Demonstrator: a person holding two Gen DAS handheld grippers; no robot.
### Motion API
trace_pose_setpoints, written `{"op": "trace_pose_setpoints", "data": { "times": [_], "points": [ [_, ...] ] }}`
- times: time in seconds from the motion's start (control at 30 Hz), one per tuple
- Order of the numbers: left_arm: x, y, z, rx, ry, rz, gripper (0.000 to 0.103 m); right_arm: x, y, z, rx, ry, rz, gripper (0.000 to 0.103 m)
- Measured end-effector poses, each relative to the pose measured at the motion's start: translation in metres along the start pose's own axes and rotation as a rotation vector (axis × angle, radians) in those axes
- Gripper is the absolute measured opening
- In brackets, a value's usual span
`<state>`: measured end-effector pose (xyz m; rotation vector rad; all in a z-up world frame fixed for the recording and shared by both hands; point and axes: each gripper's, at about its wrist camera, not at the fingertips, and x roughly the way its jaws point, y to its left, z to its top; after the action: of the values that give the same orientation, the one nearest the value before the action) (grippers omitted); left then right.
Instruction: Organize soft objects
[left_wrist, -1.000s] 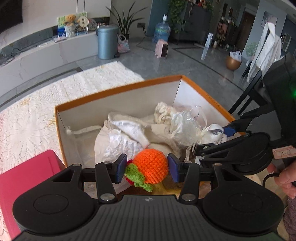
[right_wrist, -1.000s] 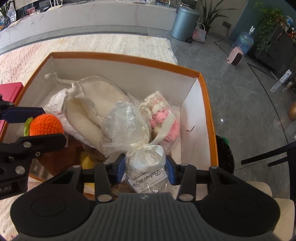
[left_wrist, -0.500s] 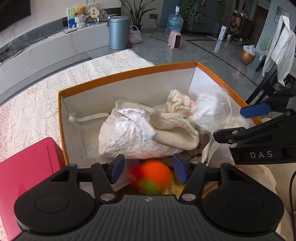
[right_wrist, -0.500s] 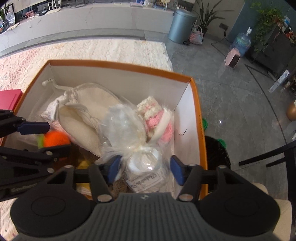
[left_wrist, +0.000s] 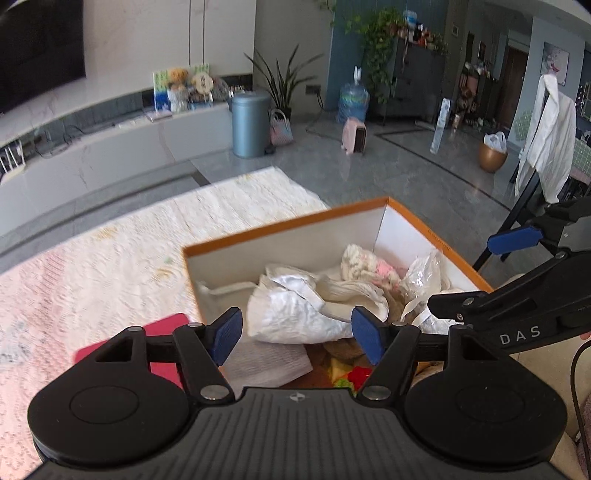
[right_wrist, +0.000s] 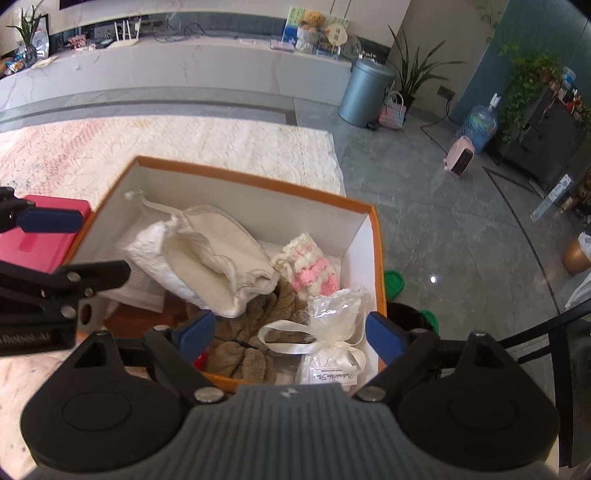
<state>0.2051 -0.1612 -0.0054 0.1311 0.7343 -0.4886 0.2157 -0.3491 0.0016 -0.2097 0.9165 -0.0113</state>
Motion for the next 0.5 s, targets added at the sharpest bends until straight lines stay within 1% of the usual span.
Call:
{"op": "trace_pose_setpoints", "data": {
  "times": [0.2, 0.3, 0.4, 0.5],
  "points": [
    [-0.044, 0.006, -0.012, 0.004, -0.115, 0.016, 0.079, -0.036, 0.016, -0.016, 0.09, -0.128, 0.059, 0.089],
    [-0.067, 0.007, -0.018, 0.004, -0.184, 0.057, 0.078, -0.054, 0.031, -0.025, 0.099, -0.203, 0.085, 0.089],
    [-0.088, 0.008, -0.026, -0.001, -0.265, 0.084, 0.077, -0.076, 0.044, -0.033, 0.104, -0.295, 0.087, 0.089],
    [-0.105, 0.009, -0.038, -0.031, -0.332, 0.111, 0.074, -0.098, 0.054, -0.043, 0.133, -0.394, 0.102, 0.093]
  ]
}}
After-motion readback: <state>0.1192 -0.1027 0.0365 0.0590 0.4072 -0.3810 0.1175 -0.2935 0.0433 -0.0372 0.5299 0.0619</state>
